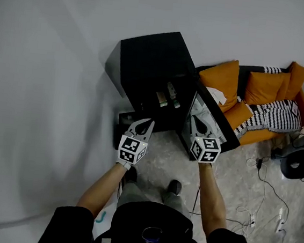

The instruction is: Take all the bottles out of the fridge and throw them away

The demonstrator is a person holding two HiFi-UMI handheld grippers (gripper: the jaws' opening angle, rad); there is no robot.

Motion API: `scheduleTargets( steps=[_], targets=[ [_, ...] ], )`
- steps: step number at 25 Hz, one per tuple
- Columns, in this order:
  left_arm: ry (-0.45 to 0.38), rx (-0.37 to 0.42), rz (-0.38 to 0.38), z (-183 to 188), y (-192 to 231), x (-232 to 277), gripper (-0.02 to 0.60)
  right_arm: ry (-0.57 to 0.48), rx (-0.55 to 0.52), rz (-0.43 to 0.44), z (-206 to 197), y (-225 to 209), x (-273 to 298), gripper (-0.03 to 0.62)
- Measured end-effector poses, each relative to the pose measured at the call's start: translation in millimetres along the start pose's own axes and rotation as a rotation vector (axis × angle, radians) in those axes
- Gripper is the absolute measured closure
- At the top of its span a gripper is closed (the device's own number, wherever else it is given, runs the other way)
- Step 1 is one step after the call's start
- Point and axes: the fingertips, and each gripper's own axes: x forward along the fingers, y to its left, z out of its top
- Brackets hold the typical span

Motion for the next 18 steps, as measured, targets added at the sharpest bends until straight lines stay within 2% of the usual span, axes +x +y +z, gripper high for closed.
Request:
scheduleTargets(
  steps=[10,18],
  targets=[
    [-0.025,-0.079,-0.017,-24.5,41.6,20.5,0.575,0.061,-0.019,-0.025,-33.8,13.1,59.4,0.592],
    [-0.030,-0.122,-0.055,-76.1,78.5,54.1,0.574,0.107,-0.074,-0.025,-80.8,20.8,123.4,0.592]
  ],
)
